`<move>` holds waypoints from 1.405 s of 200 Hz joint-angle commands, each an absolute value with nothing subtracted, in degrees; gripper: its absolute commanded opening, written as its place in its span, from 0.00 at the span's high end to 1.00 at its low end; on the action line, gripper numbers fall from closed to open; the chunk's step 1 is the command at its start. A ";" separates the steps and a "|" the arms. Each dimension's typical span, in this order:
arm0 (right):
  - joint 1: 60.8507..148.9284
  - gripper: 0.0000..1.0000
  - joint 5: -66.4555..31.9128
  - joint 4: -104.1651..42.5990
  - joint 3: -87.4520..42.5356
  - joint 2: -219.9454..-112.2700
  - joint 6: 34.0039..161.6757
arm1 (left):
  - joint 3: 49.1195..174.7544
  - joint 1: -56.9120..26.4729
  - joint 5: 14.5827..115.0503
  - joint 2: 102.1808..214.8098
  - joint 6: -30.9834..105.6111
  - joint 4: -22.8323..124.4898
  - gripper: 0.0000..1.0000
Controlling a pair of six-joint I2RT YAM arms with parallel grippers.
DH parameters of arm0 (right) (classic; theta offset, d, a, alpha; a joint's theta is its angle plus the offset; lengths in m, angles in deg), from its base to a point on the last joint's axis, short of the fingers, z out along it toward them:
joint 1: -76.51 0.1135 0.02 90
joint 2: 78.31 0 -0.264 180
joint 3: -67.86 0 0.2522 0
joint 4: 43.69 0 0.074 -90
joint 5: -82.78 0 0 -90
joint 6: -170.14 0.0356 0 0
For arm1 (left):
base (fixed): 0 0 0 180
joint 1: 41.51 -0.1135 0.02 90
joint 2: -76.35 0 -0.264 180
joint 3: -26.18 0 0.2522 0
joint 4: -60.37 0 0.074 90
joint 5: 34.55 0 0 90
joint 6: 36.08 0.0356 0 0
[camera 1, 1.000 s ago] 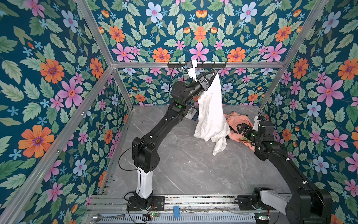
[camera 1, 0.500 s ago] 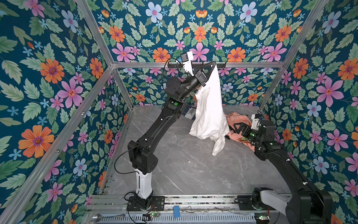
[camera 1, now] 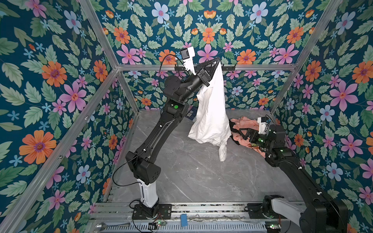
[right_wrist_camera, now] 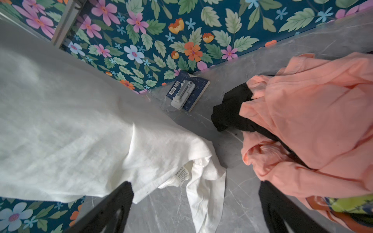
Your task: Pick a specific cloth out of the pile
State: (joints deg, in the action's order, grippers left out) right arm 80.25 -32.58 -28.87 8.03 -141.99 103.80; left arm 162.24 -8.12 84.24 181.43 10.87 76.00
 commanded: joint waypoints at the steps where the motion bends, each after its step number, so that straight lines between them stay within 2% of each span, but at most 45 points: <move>1: 82.34 0.02 -33.38 -29.93 7.58 -142.62 100.19 | 161.86 -8.28 83.07 179.86 13.33 77.63 1.00; 34: 84.51 0.05 -34.73 -32.77 8.71 -142.86 95.71 | 161.40 -8.29 83.13 178.36 13.75 77.46 1.00; 60: 87.00 0.19 -39.68 -42.64 12.42 -142.35 86.84 | 161.16 -8.22 83.41 177.41 14.58 77.59 1.00; 83: 87.23 0.24 -45.37 -45.94 11.91 -143.38 80.05 | 160.63 -8.24 83.41 176.60 14.90 77.28 1.00; 105: 87.43 0.24 -45.47 -49.41 12.66 -145.34 78.31 | 159.46 -8.20 83.50 175.74 14.82 77.69 1.00; 138: 90.91 0.17 -40.79 -50.26 12.63 -149.11 71.79 | 158.00 -8.20 83.84 174.97 14.29 78.41 1.00; 164: 92.63 0.14 -41.14 -50.55 12.13 -153.76 70.56 | 157.98 -8.20 84.07 174.71 14.19 78.43 1.00; 176: 93.34 0.10 -41.49 -51.53 12.34 -155.62 70.15 | 157.65 -8.20 83.98 174.31 14.37 78.51 1.00; 179: 93.52 0.02 -41.50 -51.79 12.39 -156.13 70.12 | 157.62 -8.20 84.01 174.27 14.37 78.51 1.00; 182: 93.67 0.01 -41.43 -52.21 12.36 -156.72 70.00 | 157.51 -8.20 84.03 174.19 14.37 78.51 1.00; 236: 94.91 0.01 -41.01 -55.36 8.89 -165.30 70.36 | 156.04 -8.20 84.01 173.12 14.37 78.90 1.00; 281: 96.52 0.01 -39.57 -62.08 8.14 -170.98 75.46 | 155.95 -8.20 83.87 172.82 14.56 78.78 1.00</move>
